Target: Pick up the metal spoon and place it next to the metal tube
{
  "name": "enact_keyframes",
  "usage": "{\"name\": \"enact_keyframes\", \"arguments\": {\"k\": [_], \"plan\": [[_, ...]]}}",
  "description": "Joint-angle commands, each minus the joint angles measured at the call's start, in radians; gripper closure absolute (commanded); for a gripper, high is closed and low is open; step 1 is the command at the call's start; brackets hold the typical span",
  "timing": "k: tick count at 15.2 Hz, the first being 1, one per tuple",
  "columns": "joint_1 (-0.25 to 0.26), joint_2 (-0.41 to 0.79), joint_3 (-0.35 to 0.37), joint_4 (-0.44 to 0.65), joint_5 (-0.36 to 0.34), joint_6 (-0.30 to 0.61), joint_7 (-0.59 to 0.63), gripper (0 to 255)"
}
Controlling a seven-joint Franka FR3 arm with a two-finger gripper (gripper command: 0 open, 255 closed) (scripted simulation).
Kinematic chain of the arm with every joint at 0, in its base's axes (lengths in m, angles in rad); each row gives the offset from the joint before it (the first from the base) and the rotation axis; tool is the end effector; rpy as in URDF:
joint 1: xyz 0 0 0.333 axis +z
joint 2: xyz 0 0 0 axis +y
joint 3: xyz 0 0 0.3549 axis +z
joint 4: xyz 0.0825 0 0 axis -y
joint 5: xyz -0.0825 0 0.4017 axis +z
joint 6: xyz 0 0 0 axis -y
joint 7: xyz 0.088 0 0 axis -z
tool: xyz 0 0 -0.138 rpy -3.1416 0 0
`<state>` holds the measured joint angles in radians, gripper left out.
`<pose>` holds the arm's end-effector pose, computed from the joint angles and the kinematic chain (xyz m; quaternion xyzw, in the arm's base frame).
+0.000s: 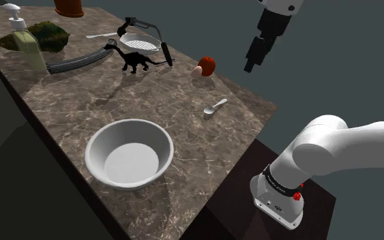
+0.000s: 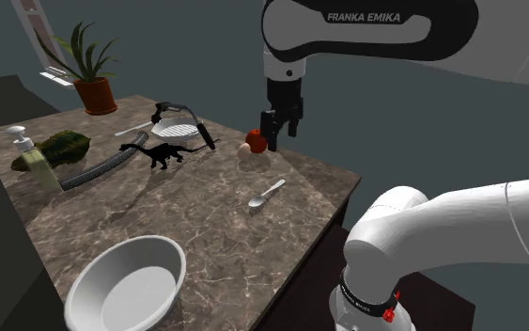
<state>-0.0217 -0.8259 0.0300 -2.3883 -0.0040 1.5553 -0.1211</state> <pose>0.2831 0.0045 0.5814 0.9981 0.0598 -0.0045 0.0128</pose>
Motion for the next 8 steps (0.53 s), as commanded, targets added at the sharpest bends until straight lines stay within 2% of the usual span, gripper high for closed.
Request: {"name": "enact_keyframes", "arguments": {"k": [1,8], "plan": [[0.0,0.0,0.0,0.0,0.0,0.0,0.0,0],[-0.001,0.039,0.021,-0.209,0.015,0.313,0.037,0]]}}
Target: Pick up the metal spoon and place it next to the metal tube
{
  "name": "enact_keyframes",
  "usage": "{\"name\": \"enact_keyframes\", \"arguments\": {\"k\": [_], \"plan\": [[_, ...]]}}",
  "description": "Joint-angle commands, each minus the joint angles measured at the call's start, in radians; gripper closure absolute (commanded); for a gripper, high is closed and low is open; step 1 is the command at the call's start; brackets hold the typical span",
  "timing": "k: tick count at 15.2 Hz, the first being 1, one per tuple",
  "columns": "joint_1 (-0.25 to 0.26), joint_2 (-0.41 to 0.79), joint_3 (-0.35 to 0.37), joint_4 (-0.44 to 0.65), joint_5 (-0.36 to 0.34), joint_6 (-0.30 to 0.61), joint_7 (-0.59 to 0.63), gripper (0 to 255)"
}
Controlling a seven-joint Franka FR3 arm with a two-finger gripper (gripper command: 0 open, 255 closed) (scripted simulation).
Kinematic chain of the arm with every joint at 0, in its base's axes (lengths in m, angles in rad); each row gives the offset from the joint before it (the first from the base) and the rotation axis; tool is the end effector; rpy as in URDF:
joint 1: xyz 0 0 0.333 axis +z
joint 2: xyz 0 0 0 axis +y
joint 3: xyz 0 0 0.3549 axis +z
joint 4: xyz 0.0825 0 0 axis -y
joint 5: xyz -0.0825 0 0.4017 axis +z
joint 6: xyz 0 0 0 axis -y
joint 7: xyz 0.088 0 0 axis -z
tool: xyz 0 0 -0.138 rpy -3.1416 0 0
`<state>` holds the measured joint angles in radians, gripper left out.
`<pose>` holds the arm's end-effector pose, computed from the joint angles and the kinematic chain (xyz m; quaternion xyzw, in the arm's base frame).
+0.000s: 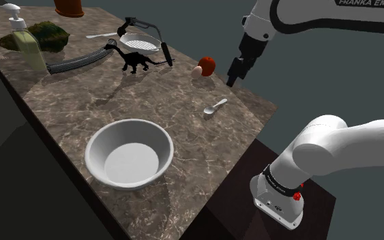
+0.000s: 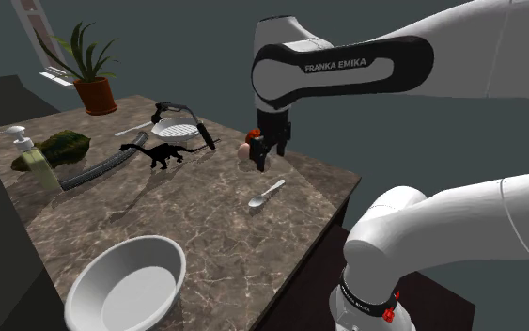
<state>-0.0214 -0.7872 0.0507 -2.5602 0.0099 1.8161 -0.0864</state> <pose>0.3108 0.0119 0.5077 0.9985 0.0496 0.0208 0.0139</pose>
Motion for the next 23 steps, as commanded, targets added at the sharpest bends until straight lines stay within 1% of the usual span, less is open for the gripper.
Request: {"name": "enact_keyframes", "arguments": {"k": [1,6,11,12,18,19,23], "plan": [[-0.001,0.015,0.004,-0.061,0.003,0.1,0.008,0],[-0.005,0.127,0.024,-0.156,0.01,0.351,0.036,0],[-0.015,0.302,0.047,-0.201,0.006,0.618,0.071,0],[-0.015,0.304,0.048,-0.202,0.006,0.621,0.071,0],[-0.022,0.389,0.053,-0.225,-0.002,0.73,0.077,0],[-0.025,0.414,0.055,-0.23,-0.005,0.759,0.079,0],[-0.025,0.414,0.055,-0.23,-0.005,0.759,0.079,0]]}}
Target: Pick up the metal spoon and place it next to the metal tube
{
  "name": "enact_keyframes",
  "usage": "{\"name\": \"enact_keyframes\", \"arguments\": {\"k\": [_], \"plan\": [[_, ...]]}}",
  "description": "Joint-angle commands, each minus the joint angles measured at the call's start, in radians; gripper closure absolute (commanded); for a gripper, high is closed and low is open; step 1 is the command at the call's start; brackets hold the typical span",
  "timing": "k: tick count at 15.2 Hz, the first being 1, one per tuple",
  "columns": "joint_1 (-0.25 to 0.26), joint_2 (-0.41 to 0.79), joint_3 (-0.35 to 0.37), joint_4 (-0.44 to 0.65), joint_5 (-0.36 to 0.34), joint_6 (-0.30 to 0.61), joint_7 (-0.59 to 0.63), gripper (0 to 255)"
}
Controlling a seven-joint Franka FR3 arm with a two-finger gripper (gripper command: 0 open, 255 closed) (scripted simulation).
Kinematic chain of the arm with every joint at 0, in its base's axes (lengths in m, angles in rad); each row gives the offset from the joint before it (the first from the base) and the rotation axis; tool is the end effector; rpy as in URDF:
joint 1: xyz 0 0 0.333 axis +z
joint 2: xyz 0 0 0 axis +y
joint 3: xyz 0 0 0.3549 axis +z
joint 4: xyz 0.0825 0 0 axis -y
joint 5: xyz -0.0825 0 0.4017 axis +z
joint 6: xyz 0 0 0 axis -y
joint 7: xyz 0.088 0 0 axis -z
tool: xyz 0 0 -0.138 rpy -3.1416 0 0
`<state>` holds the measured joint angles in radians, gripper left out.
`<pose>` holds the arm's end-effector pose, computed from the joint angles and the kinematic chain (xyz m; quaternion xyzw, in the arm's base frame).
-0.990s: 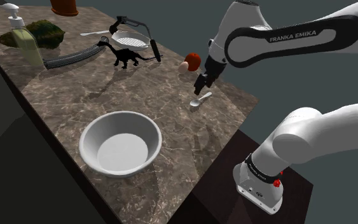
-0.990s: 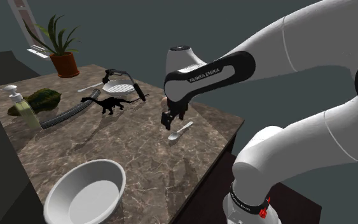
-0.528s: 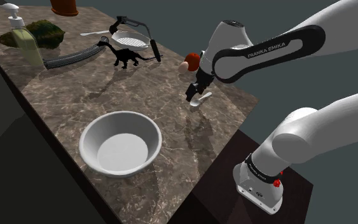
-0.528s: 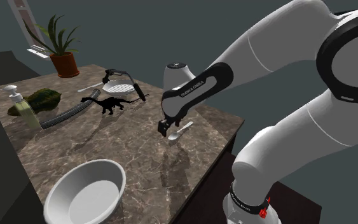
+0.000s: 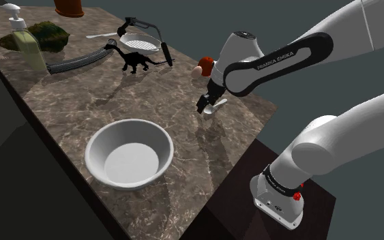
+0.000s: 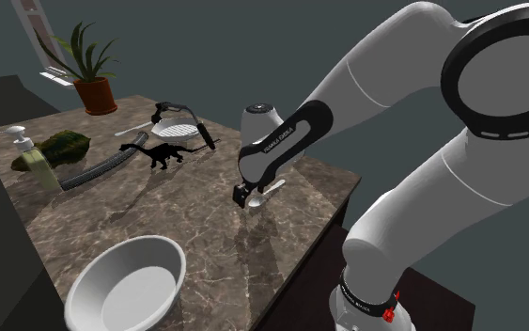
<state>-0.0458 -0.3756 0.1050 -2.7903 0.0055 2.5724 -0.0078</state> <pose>0.3832 0.0196 0.3249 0.9964 0.0291 0.0782 0.0158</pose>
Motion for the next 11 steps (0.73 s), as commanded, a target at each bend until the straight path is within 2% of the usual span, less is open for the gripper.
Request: {"name": "enact_keyframes", "arguments": {"k": [1,4,5,11], "plan": [[0.0,0.002,0.0,0.0,0.0,0.002,0.0,0],[0.0,0.002,0.0,0.0,0.0,0.002,0.0,0],[0.0,0.002,0.0,0.0,0.0,0.002,0.0,255],[0.0,0.002,0.0,0.0,0.0,0.002,0.0,255]]}}
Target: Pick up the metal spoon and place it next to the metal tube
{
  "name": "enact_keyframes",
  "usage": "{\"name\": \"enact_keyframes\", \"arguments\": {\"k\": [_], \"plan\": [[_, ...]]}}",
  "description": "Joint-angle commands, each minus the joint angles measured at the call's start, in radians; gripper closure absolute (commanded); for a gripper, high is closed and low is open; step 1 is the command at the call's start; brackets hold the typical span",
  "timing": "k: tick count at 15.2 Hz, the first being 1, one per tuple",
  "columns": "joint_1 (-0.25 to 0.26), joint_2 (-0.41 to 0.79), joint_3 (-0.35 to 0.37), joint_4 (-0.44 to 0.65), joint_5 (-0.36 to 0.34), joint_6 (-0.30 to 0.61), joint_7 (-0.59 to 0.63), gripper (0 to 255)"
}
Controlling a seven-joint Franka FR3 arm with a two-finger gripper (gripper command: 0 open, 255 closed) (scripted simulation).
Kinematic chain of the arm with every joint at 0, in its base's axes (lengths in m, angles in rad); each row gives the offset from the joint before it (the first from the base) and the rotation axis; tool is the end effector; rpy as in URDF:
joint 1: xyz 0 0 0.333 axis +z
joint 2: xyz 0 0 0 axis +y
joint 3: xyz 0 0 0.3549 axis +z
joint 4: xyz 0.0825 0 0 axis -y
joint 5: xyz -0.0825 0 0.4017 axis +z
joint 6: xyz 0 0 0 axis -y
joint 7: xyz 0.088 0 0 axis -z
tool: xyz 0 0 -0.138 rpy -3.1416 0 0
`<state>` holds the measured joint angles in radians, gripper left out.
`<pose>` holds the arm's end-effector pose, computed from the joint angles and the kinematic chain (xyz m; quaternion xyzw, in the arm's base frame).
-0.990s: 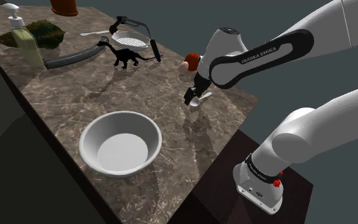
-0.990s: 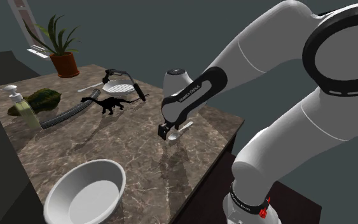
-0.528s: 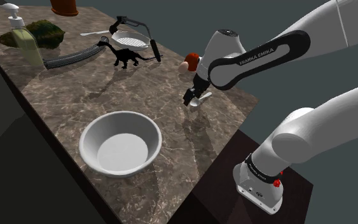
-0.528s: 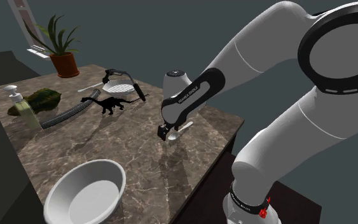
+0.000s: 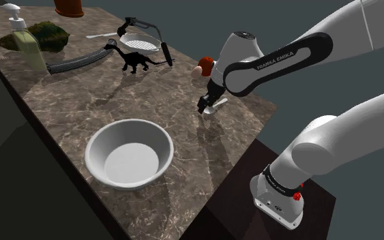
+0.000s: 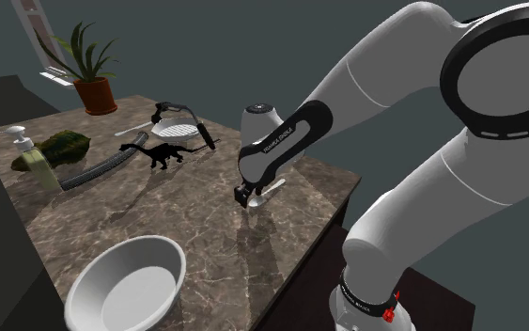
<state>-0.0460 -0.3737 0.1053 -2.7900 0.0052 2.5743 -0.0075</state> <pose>0.3835 0.0197 0.3245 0.9964 0.0291 0.0784 0.0158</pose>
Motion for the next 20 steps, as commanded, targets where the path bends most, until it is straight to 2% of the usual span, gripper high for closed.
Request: {"name": "enact_keyframes", "arguments": {"k": [1,3,20], "plan": [[0.0,0.0,0.0,0.0,0.0,0.0,0.0,255],[0.0,0.0,0.0,0.0,0.0,0.0,0.0,255],[0.009,-0.168,-0.016,0.123,0.011,-0.291,-0.017,255]]}}
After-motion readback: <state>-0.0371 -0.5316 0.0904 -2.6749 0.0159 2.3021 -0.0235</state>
